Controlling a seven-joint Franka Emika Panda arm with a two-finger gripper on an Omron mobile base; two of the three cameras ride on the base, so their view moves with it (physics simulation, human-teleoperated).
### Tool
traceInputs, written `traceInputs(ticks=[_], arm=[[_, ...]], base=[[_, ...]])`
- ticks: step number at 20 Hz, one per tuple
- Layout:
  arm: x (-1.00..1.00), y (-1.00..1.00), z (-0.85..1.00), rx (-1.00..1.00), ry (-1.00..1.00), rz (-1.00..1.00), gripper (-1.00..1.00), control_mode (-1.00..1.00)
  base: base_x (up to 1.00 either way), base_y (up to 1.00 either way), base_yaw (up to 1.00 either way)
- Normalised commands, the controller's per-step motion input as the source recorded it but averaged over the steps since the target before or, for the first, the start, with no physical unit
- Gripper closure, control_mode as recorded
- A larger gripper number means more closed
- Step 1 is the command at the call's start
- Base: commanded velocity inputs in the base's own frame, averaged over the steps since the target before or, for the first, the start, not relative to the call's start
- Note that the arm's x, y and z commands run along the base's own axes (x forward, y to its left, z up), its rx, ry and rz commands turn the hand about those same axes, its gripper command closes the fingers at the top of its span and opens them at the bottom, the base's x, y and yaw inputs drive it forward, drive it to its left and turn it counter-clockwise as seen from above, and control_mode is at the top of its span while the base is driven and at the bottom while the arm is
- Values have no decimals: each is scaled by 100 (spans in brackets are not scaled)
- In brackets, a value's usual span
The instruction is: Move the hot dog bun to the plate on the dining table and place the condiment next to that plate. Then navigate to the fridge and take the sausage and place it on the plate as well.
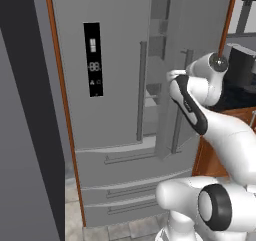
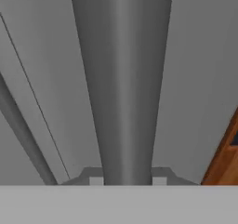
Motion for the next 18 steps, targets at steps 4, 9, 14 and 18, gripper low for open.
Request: traceInputs(ticks=[4, 9, 14, 18], arm=[[-56, -16, -19, 4, 9, -2, 100, -100], [-61, 25, -11, -3, 0, 0, -100, -100], [-98, 55, 0, -13, -1, 0, -100, -100], [-77, 93, 10, -23, 0, 0, -100, -100]], base=[[0, 0, 0], [0, 0, 0], [0, 0, 0], [0, 0, 0]])
